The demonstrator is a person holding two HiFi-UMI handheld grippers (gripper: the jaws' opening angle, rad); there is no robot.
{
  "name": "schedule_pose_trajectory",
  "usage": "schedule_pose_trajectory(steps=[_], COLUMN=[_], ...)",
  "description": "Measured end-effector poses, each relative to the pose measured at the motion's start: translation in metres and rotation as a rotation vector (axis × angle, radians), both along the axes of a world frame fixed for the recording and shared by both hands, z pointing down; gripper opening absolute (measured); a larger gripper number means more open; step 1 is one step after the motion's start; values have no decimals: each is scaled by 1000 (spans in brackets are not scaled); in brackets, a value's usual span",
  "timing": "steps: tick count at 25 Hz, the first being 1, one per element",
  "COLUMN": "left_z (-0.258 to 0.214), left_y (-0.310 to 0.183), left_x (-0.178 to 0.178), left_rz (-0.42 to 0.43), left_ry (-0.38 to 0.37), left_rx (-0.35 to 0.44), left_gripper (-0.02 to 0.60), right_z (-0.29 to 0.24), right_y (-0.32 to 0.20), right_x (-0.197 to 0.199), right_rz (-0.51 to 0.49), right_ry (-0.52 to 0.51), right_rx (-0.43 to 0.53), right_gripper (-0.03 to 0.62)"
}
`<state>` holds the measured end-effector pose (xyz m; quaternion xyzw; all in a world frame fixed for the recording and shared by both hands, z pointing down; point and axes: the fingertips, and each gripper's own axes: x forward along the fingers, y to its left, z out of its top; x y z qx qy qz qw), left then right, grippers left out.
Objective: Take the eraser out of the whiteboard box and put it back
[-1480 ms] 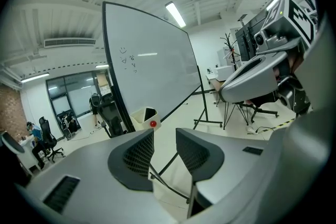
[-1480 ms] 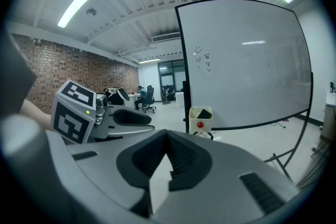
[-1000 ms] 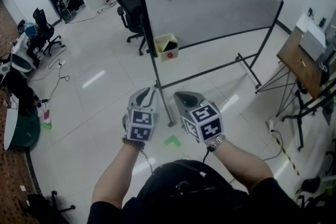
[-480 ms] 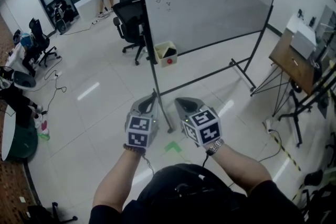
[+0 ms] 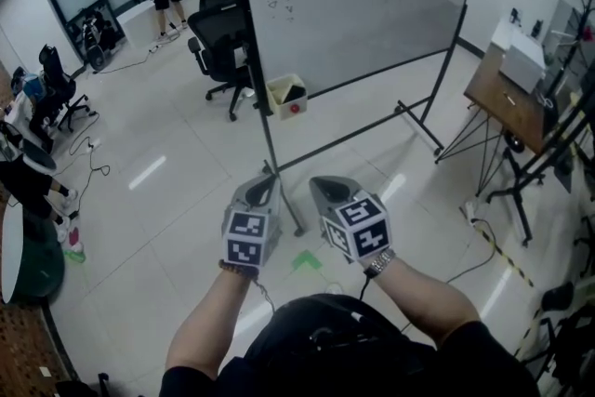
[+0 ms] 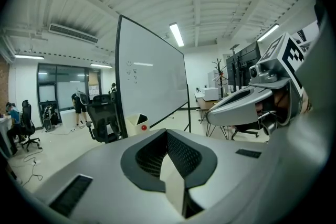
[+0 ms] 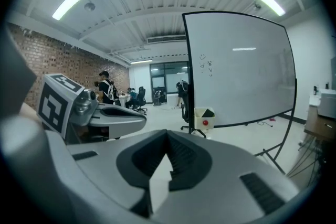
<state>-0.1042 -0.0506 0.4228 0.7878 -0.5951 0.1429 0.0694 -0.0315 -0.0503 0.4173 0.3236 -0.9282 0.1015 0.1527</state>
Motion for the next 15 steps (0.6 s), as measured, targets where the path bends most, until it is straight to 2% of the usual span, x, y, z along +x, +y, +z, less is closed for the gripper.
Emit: schedule_pose_trajectory(steps=[15], left_z=[-2], left_y=[12], left_x=[-5], left_rz=[46], left_ry=[4], left_rx=[13], left_gripper=[2], right_z=[-3], right_y=[14], right_x=[-7], right_rz=[40], right_ry=[15], right_rx=[7], right_gripper=[23])
